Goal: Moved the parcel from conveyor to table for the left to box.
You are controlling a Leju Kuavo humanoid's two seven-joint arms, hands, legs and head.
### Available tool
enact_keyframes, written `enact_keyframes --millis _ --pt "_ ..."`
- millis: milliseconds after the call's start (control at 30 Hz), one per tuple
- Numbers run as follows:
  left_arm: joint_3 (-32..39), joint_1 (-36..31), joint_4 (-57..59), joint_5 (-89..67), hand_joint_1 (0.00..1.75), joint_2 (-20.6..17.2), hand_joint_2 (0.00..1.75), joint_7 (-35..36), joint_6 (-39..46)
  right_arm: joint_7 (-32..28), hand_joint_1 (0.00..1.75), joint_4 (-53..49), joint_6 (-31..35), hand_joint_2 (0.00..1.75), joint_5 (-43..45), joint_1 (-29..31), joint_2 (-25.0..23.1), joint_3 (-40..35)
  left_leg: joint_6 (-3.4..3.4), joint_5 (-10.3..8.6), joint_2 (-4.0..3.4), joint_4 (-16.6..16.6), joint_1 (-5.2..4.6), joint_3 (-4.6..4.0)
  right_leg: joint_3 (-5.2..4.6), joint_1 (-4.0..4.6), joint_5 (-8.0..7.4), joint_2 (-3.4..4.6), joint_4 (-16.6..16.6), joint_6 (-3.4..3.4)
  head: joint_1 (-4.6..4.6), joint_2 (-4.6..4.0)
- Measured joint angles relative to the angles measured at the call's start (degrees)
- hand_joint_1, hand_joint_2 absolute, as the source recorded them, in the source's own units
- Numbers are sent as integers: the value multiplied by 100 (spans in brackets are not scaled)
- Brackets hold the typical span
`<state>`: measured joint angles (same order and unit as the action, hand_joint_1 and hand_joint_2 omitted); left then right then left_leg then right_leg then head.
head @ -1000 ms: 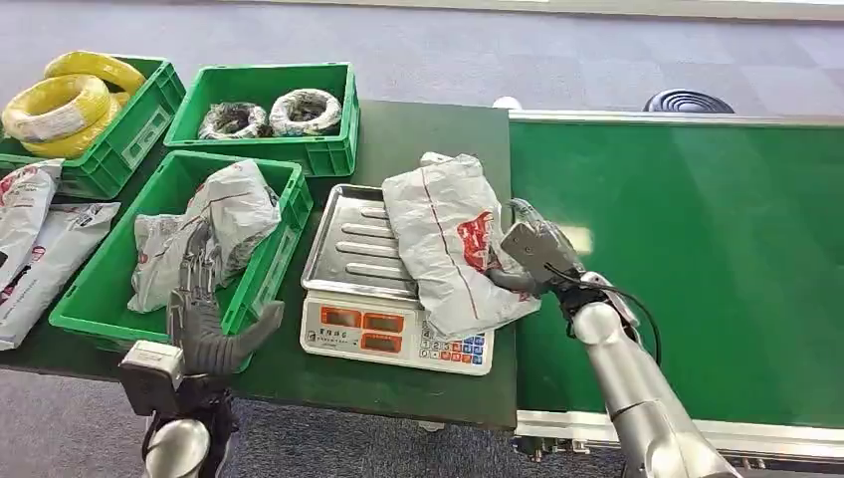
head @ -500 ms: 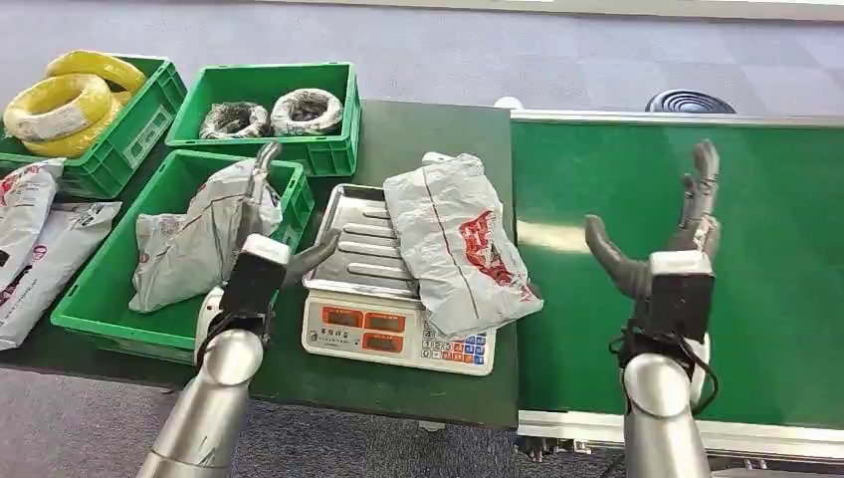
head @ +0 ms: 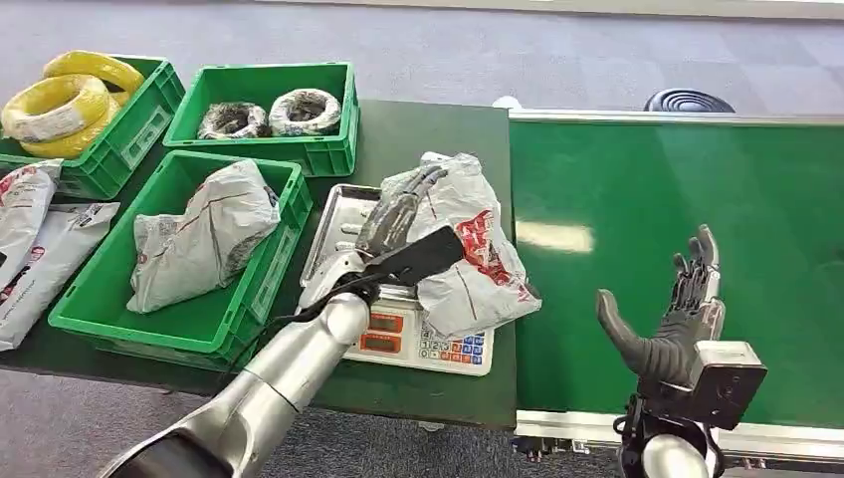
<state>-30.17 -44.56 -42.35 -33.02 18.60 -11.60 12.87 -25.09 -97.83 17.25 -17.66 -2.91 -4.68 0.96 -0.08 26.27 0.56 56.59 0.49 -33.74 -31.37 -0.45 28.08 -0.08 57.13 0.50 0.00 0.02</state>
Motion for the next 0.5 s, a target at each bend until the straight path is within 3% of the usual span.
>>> enact_keyframes --millis 467,500 --pt "-1698 -68 804 859 0 166 175 2 -54 44 0 -310 57 175 -55 -185 -87 52 0 0 -6 0 -1 -1 1 0 0 5 0 0 2 0" --pt "-1791 -68 825 900 136 166 175 2 -54 44 0 -323 57 175 -55 -186 -90 55 0 1 -6 0 -1 -1 1 0 0 5 0 0 2 0"
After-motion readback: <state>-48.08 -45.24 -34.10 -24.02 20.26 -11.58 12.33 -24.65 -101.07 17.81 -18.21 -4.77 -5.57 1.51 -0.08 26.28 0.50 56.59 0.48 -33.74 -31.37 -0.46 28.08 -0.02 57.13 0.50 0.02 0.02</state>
